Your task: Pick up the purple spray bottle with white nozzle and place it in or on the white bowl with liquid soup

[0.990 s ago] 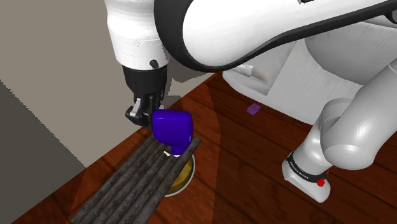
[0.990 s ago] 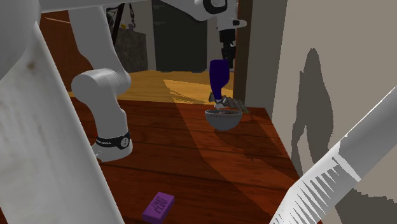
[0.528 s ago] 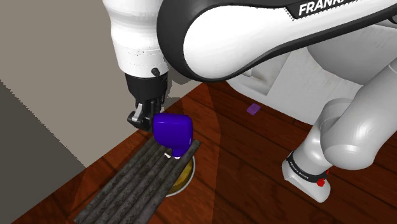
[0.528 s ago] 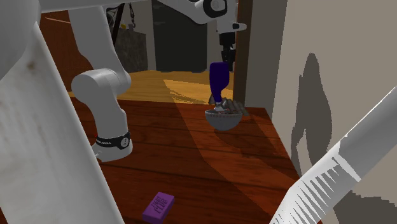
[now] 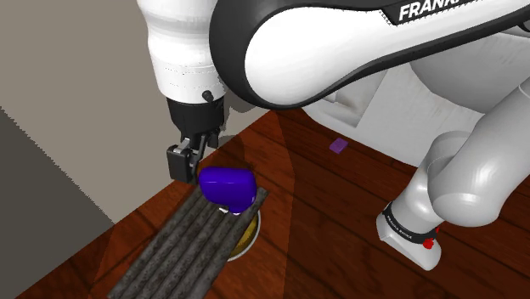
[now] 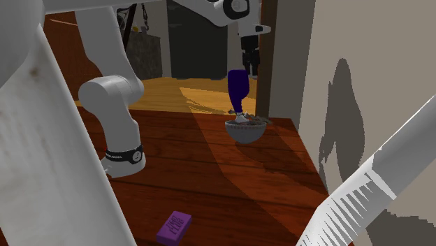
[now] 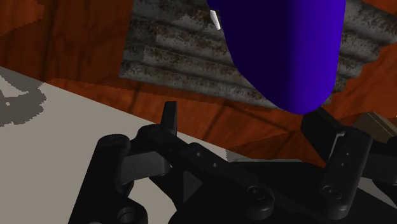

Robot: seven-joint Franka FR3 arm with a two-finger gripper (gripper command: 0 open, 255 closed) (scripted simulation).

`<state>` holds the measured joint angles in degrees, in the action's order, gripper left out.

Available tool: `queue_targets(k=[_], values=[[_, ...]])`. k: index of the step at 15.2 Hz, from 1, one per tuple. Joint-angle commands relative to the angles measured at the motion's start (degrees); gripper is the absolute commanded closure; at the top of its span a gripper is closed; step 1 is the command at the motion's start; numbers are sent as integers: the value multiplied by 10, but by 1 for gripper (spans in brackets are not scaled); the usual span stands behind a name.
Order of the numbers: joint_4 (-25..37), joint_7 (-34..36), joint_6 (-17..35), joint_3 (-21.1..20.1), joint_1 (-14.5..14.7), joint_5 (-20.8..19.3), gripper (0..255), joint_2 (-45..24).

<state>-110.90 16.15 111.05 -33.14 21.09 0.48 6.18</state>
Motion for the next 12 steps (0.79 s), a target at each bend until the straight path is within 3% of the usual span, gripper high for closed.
queue_targets(k=[1,4,12], values=[[15,-2,-19,1,0,2,0,4],[63,-4,-72,3,-1,5,0,10],[63,-4,-72,3,-1,5,0,10]])
